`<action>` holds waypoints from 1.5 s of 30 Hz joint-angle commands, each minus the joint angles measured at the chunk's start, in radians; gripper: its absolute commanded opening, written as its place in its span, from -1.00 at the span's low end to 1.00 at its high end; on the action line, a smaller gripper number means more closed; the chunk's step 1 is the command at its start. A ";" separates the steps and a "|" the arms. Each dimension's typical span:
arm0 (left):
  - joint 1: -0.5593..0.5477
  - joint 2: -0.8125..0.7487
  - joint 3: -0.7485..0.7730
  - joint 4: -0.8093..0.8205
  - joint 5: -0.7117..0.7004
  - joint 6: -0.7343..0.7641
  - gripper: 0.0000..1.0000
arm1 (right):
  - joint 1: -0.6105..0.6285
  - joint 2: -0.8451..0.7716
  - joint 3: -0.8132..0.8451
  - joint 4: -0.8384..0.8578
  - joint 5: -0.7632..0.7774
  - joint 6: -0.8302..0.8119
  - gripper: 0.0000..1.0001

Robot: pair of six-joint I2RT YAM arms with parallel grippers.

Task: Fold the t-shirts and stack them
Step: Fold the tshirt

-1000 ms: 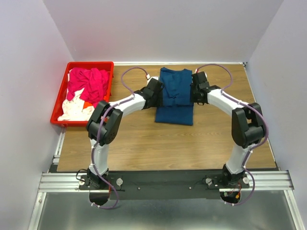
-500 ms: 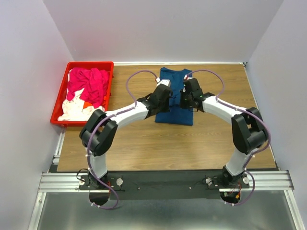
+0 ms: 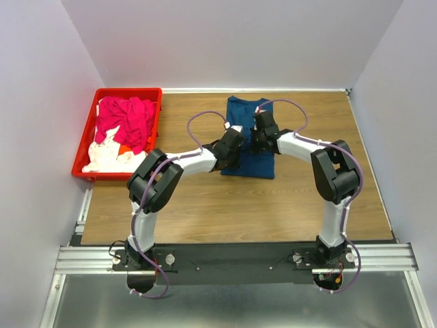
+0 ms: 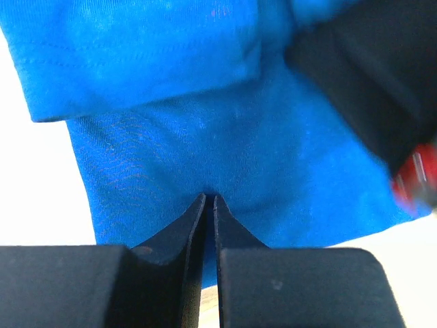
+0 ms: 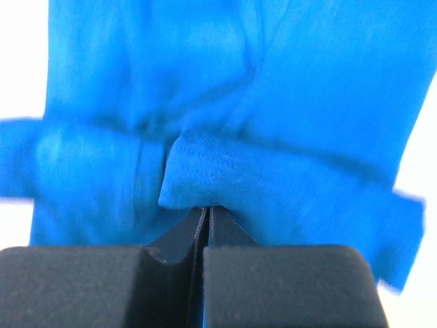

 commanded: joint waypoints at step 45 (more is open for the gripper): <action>0.294 -0.326 -0.613 0.383 0.404 -0.253 -0.76 | -0.438 -0.132 -0.742 0.889 -1.001 0.437 -0.78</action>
